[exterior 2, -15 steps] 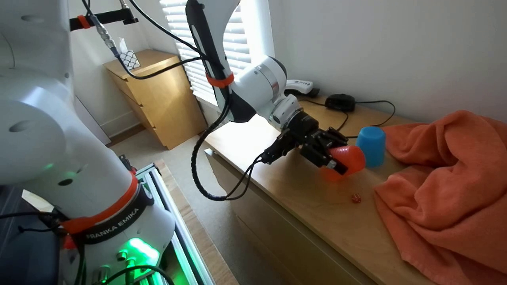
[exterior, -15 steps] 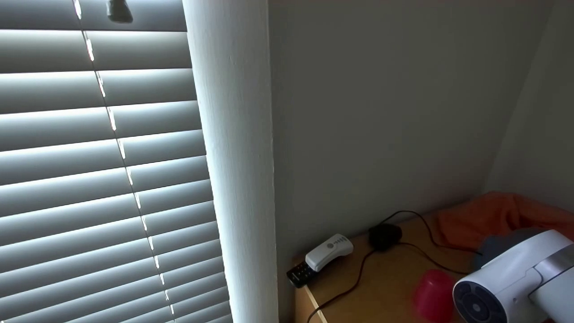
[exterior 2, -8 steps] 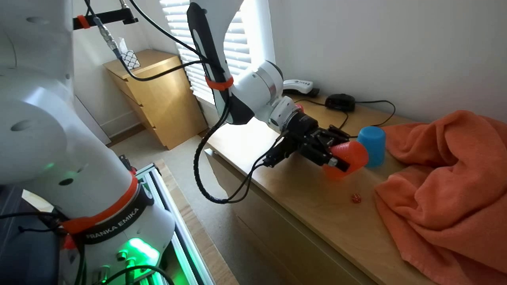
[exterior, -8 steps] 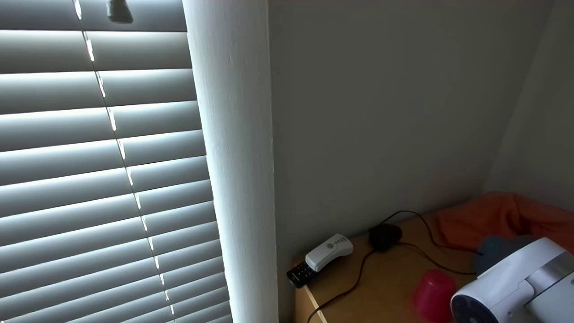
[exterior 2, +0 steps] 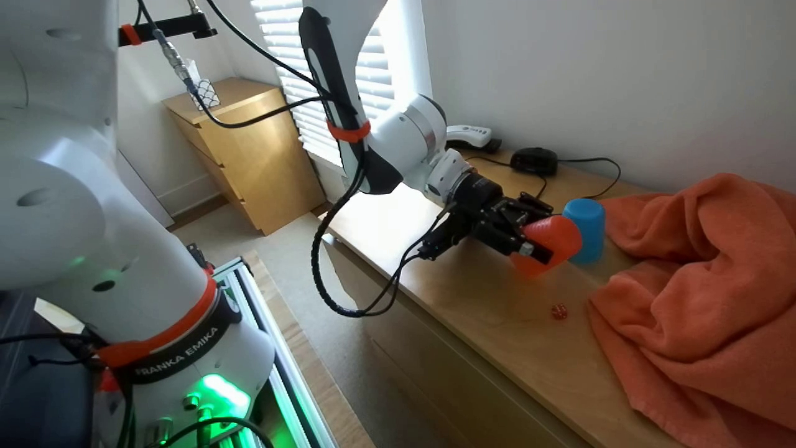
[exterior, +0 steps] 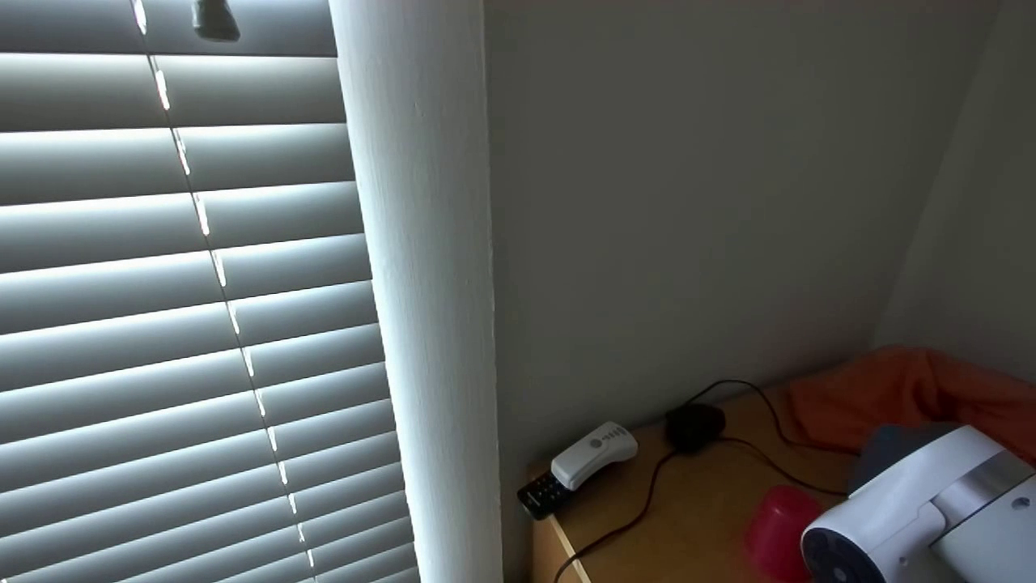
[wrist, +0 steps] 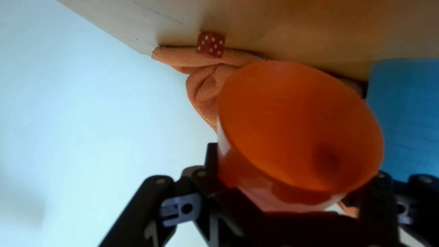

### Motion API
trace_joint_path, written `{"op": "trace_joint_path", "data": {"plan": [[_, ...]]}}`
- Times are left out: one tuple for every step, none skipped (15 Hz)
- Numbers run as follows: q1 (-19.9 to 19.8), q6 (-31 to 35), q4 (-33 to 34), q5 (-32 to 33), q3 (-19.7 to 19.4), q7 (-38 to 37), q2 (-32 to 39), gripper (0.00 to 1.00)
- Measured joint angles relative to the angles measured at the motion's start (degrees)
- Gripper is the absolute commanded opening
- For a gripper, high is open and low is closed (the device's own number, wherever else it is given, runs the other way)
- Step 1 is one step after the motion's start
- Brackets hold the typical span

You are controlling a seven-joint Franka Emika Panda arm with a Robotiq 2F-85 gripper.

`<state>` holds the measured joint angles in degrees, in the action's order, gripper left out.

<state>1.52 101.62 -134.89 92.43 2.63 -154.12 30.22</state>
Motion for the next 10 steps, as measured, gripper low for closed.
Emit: {"op": "trace_joint_path", "data": {"plan": [[0.0, 0.0, 0.6, 0.0, 0.0, 0.0, 0.3, 0.48], [0.0, 0.0, 1.2, 0.1, 0.1, 0.1, 0.6, 0.48], [0.0, 0.0, 1.6, 0.2, 0.2, 0.1, 0.8, 0.48], [0.0, 0.0, 1.8, 0.2, 0.4, 0.1, 0.8, 0.48], [0.0, 0.0, 1.8, 0.2, 0.6, 0.1, 0.8, 0.48], [0.0, 0.0, 1.8, 0.3, 0.7, 0.1, 0.8, 0.48], [0.0, 0.0, 1.8, 0.4, 0.8, 0.1, 0.8, 0.48], [0.1, 0.0, 1.8, 0.6, 0.9, 0.1, 0.8, 0.48], [0.1, 0.0, 1.8, 0.9, 0.9, 0.1, 0.8, 0.48], [0.1, 0.0, 1.7, 1.6, 1.0, 0.1, 0.8, 0.48]]}}
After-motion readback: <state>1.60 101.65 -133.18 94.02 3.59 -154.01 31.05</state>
